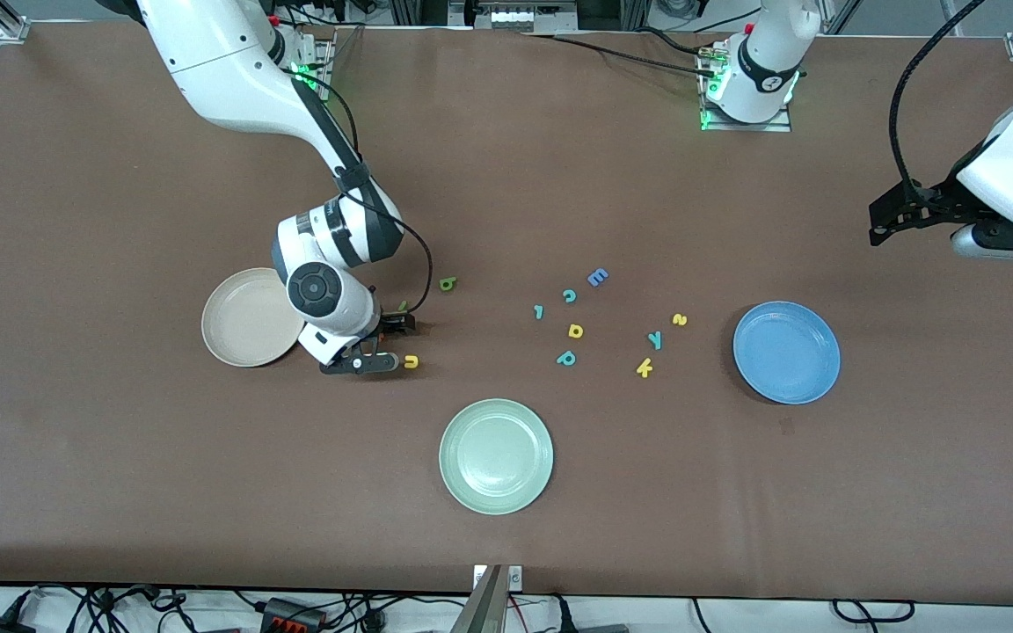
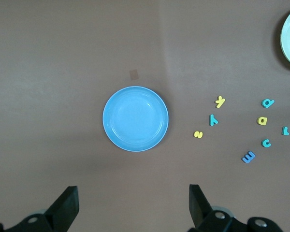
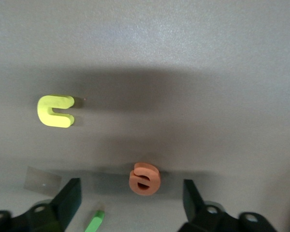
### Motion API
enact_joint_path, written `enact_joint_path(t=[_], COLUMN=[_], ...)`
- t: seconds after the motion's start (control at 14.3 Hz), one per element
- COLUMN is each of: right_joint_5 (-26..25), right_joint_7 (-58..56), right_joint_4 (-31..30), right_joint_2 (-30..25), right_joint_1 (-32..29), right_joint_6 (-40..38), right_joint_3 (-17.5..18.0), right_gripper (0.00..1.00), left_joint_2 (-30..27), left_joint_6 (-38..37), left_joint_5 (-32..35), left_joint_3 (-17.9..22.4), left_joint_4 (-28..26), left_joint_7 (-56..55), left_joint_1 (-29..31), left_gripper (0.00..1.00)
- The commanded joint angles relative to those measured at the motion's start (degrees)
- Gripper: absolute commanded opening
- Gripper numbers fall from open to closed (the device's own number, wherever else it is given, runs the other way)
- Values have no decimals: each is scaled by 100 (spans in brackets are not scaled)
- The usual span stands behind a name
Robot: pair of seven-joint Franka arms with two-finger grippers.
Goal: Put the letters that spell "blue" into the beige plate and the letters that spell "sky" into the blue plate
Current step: 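Grasp the orange letter with the right gripper and lift it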
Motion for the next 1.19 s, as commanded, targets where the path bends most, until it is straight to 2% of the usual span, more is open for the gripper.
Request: enact_joint_path(t=[0.0, 0.14, 1.12], right_joint_5=[66, 57, 39], right_joint_7=[-15, -15, -42], right_joint_4=[105, 105, 61], right_joint_2=[79, 79, 53], right_joint_1=[-37, -64, -99], right_joint_6=[-9, -9, -202], right_joint_3=[8, 0, 8], right_gripper=[76, 69, 59], left_joint_2=[-88, -88, -88], left_joint_6=[28, 28, -34], left_joint_5=[-82, -82, -91], left_joint_3=[50, 50, 50], left_joint_4=[-77, -77, -77], left_joint_7=[143, 143, 143], left_joint_1=[-8, -8, -8], left_gripper=[100, 100, 100])
